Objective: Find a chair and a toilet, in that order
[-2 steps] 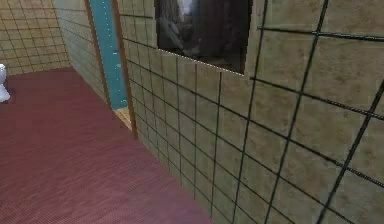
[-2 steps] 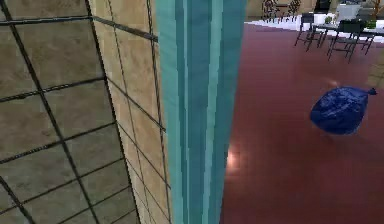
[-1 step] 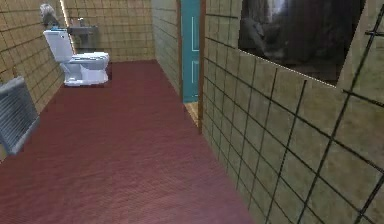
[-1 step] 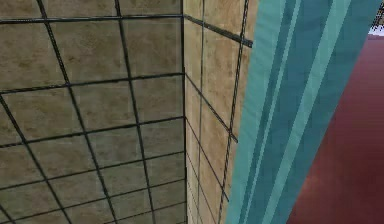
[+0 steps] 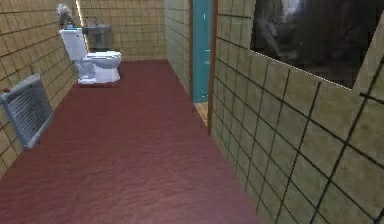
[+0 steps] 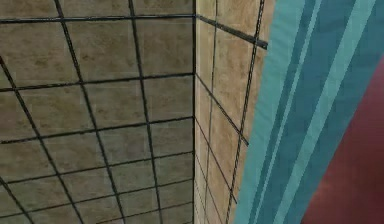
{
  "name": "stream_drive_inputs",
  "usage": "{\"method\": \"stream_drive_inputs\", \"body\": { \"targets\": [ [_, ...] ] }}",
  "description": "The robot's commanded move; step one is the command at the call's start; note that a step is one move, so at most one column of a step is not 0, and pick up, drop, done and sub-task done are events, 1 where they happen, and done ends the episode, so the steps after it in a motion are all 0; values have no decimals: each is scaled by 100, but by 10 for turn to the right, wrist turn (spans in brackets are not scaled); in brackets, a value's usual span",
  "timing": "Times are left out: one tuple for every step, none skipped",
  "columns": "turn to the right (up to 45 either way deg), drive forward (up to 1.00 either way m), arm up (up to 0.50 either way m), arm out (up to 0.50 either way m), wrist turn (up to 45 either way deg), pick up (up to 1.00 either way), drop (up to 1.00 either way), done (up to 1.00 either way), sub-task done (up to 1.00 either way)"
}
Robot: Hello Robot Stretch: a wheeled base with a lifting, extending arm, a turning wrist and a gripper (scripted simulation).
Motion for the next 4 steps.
{"method": "stream_drive_inputs", "body": {
  "targets": [
    [0, 40, 0, 0, 0, 0, 0, 0, 0],
    [-180, 0, 0, 0, 0, 0, 0, 0, 0],
    [0, 100, 0, 0, 0, 0, 0, 0, 0],
    [0, 100, 0, 0, 0, 0, 0, 0, 0]
  ]
}}
